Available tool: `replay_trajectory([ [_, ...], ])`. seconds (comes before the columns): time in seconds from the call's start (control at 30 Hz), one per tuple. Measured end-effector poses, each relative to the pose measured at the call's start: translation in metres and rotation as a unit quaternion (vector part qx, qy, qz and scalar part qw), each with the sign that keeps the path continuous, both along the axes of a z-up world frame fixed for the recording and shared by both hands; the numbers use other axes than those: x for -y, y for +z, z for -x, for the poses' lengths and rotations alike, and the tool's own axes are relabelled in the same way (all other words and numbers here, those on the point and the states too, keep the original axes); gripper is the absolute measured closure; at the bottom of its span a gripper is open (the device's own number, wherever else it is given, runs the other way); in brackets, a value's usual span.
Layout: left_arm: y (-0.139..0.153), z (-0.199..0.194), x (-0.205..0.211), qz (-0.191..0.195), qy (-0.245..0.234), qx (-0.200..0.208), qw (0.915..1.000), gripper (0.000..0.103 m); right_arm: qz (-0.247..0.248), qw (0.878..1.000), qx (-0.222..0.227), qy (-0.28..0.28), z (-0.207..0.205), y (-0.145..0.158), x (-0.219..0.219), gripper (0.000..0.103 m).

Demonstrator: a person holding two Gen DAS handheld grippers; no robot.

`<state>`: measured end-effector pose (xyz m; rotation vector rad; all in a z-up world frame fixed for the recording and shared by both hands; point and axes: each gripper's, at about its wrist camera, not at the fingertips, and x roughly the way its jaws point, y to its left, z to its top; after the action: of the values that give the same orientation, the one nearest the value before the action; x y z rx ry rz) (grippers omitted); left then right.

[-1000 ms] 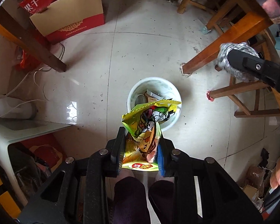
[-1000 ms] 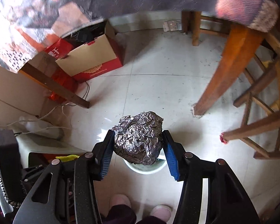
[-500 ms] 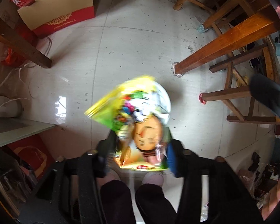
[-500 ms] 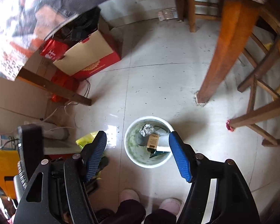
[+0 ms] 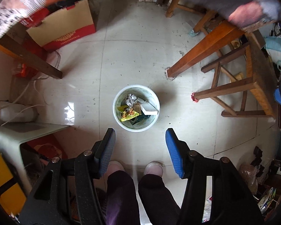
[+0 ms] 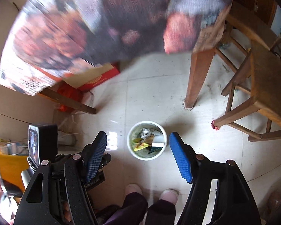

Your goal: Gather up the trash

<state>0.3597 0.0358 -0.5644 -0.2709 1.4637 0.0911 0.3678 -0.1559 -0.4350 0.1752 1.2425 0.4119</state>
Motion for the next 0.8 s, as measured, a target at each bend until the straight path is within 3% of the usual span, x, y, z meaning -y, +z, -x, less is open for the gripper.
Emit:
replay_trajectory([
  [0.2, 0.127, 0.019, -0.005, -0.011, 0.036, 0.058, 0.9976, 0.048, 0.004, 0.998, 0.051, 0.026, 0.025, 0.101, 0.004, 0.037],
  [0.4, 0.269, 0.053, -0.008, -0.017, 0.055, 0.164, 0.9847, 0.048, -0.002, 0.989, 0.144, 0.028, 0.071, 0.219, 0.017, 0.037],
  [0.5, 0.342, 0.081, -0.004, -0.026, 0.046, 0.223, 0.9734, 0.048, -0.003, 0.982, 0.187, 0.027, 0.096, 0.265, 0.023, 0.037],
  [0.63, 0.412, 0.119, 0.01, -0.054, 0.013, 0.287, 0.9562, 0.044, -0.019, 0.969, 0.245, 0.02, 0.134, 0.32, 0.031, 0.037],
  [0.8, 0.489, 0.188, 0.031, -0.091, -0.024, 0.378, 0.9212, 0.036, -0.033, 0.949, 0.315, 0.002, 0.194, 0.376, 0.035, 0.037],
])
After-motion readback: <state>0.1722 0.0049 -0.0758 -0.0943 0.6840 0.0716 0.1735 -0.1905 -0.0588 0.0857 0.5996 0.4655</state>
